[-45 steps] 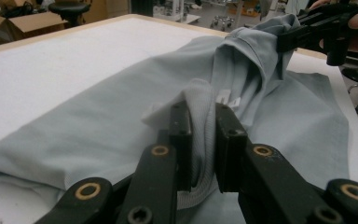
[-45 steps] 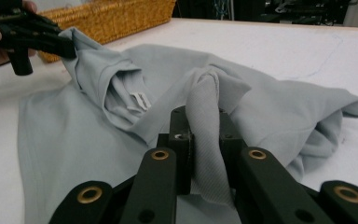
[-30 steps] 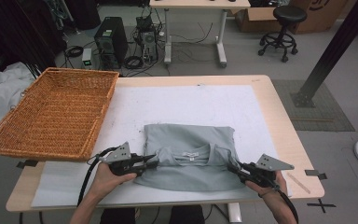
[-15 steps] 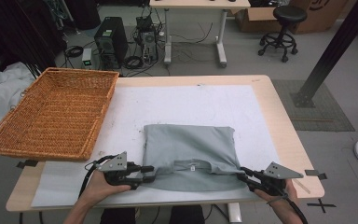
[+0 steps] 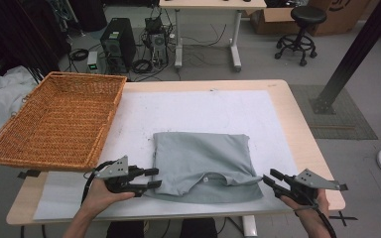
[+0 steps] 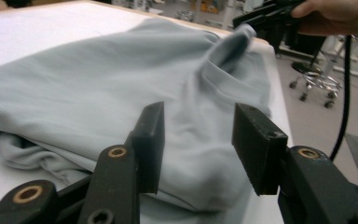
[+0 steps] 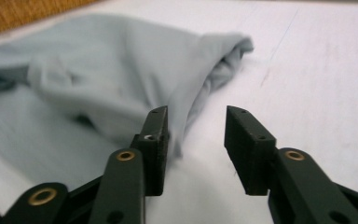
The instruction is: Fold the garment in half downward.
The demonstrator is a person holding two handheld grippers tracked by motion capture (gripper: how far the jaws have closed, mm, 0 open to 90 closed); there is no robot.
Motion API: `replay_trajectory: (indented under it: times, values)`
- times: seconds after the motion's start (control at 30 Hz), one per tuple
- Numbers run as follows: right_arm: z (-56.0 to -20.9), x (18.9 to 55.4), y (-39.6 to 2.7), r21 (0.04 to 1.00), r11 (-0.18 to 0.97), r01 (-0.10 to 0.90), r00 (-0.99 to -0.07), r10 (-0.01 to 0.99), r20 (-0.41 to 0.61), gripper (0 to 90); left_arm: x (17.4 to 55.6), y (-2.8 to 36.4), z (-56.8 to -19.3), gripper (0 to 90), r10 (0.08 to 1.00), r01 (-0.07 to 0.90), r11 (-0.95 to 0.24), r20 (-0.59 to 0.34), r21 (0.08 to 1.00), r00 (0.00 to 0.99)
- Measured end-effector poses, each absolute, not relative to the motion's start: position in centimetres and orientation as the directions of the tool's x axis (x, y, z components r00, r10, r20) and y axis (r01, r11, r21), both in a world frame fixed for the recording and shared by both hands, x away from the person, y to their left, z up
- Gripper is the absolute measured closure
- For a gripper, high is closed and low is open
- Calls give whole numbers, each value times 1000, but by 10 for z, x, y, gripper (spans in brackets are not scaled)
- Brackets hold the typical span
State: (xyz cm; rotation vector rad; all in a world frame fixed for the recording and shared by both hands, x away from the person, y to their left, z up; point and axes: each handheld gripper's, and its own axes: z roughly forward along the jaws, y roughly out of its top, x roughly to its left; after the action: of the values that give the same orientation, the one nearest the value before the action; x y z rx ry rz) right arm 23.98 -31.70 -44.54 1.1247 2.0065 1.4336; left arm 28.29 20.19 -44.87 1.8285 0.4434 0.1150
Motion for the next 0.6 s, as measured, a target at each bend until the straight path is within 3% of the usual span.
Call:
replay_trajectory:
  times: [0.13, 0.3, 0.47, 0.6]
  values:
    - [-432, 243, -315, 946, 73, 315, -574, 809, 129, 531, 288, 198, -447, 512, 383, 247, -214, -151, 945, 911]
    - [-435, 257, -296, 935, 134, 329, -599, 795, 97, 465, 293, 191, -445, 494, 405, 241, -212, -139, 947, 904]
    - [-440, 273, -286, 907, 83, 414, -573, 798, 188, 233, 301, 193, -442, 444, 471, 256, -182, -145, 949, 870]
    - [-438, 282, -284, 888, 29, 458, -516, 823, 239, 61, 308, 195, -434, 262, 544, 295, -110, -191, 949, 817]
